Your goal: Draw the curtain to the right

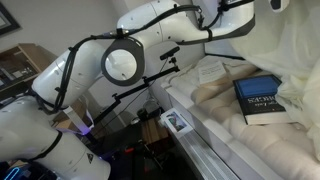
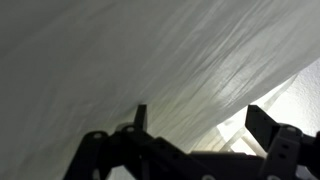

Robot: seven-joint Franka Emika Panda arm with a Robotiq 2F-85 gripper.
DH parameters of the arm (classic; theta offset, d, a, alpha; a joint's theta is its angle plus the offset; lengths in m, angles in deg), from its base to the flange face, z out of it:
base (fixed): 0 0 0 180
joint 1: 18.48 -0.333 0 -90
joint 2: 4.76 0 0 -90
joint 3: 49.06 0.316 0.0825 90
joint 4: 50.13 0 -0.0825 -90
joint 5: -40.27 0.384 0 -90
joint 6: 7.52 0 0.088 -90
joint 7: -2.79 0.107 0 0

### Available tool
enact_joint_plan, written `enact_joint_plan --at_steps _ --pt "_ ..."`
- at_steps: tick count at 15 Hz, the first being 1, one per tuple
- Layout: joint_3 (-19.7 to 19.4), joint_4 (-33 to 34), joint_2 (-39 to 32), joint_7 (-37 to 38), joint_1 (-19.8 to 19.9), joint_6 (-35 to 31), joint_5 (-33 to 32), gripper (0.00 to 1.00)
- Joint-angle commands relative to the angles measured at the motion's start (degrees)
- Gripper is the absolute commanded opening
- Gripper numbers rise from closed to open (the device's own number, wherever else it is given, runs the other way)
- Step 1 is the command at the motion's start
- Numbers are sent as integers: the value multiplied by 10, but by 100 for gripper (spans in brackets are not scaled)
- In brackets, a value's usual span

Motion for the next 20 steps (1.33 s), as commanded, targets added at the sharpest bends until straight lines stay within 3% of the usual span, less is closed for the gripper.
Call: enact_joint_plan --at_steps 1,13,15,20 --pt "-2 0 1 11 0 -1 -1 100" --pt "-3 0 3 21 1 -1 -2 100" --pt "31 -12 7 -14 14 -77 22 100" --pt "89 -17 -8 -20 38 -231 49 100"
